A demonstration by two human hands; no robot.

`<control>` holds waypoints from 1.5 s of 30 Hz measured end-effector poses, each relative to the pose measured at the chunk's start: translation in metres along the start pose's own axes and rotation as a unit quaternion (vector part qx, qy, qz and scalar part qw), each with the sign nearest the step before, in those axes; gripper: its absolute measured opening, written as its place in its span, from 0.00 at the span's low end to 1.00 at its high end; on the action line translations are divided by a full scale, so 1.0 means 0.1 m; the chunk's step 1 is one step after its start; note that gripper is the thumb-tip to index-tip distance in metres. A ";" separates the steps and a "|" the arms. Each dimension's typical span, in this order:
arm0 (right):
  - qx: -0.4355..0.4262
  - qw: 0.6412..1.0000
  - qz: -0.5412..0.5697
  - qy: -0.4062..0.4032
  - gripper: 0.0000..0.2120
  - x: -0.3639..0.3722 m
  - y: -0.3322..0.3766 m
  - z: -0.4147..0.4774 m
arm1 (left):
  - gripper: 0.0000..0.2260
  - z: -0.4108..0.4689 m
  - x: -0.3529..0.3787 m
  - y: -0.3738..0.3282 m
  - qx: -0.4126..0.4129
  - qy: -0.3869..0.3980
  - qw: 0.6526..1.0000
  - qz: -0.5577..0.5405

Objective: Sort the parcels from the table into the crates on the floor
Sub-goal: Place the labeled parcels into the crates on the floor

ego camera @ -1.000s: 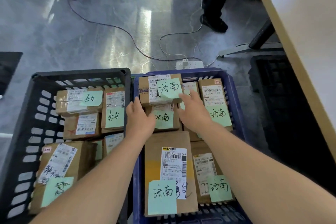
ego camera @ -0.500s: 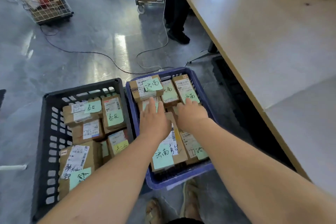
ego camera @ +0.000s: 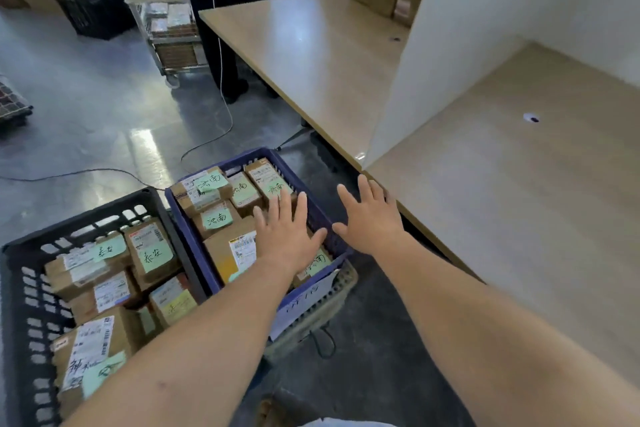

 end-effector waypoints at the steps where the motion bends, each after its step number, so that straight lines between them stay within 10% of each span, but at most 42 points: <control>1: 0.007 1.000 0.001 -0.010 0.37 -0.02 -0.13 -0.13 | 0.35 -0.08 0.00 -0.13 0.006 -0.003 1.000 0.003; 22: 0.253 0.963 0.021 -0.092 0.32 0.01 -3.28 -3.70 | 0.34 -2.04 0.22 -3.99 0.227 -0.042 0.971 0.059; 45: 0.609 0.783 0.041 -0.122 0.29 0.35 -5.91 -6.17 | 0.33 -3.07 0.73 -7.67 0.556 0.010 0.830 0.044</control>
Point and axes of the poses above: each hand's wrist, its own z-axis towards the middle knuckle, its own x-axis out of the palm, y = z × x, the point moved 6 cm from there along z, towards the middle knuckle, and after that the axes turned 5 degrees about z, right-handed, at the moved point
